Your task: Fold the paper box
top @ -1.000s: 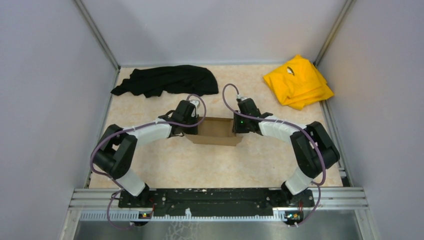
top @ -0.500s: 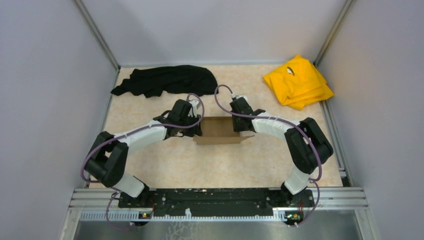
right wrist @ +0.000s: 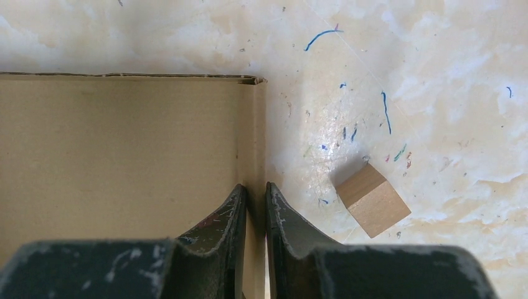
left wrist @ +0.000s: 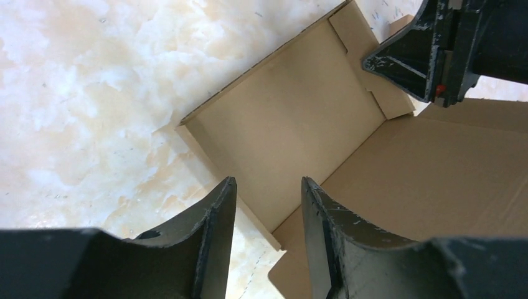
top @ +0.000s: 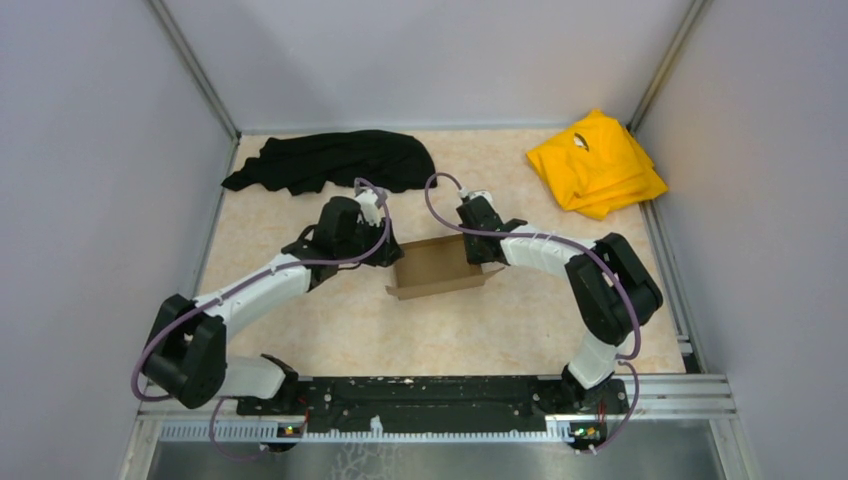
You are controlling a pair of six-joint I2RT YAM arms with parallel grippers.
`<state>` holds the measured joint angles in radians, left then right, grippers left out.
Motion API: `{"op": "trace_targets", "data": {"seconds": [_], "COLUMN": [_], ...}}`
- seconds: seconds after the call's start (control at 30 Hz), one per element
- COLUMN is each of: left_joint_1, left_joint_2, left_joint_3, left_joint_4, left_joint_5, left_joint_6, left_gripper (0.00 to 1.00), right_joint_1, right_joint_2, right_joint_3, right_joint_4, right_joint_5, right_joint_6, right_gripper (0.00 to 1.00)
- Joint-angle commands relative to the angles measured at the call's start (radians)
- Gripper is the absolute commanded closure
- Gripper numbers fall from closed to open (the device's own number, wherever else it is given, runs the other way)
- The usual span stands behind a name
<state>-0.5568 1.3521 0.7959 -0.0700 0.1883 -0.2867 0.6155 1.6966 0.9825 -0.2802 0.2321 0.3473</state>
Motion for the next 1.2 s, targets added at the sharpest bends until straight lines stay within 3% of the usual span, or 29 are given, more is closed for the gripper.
{"op": "trace_targets", "data": {"seconds": [0.0, 0.43, 0.77, 0.97, 1.17], "left_joint_1": [0.016, 0.055, 0.091, 0.105, 0.118], "left_joint_2": [-0.052, -0.267, -0.279, -0.3, -0.296], "left_joint_3": [-0.048, -0.079, -0.103, -0.119, -0.137], "left_joint_4": [0.058, -0.003, -0.015, -0.003, 0.013], "left_joint_5": [0.01, -0.241, -0.281, -0.273, -0.255], "left_joint_6": [-0.005, -0.052, -0.086, -0.095, -0.108], "left_gripper": [0.51, 0.44, 0.43, 0.43, 0.43], "right_joint_1": [0.014, 0.037, 0.072, 0.136, 0.231], "right_joint_2": [0.002, -0.306, -0.496, -0.479, -0.306], "right_joint_3": [-0.034, -0.22, -0.311, -0.283, -0.148], "right_joint_4": [-0.035, 0.191, 0.384, 0.4, 0.295], "right_joint_5": [0.022, 0.06, -0.285, -0.298, -0.098], "right_joint_6": [-0.049, -0.25, -0.332, -0.383, -0.456], "right_gripper": [0.94, 1.0, 1.0, 1.0, 1.0]}}
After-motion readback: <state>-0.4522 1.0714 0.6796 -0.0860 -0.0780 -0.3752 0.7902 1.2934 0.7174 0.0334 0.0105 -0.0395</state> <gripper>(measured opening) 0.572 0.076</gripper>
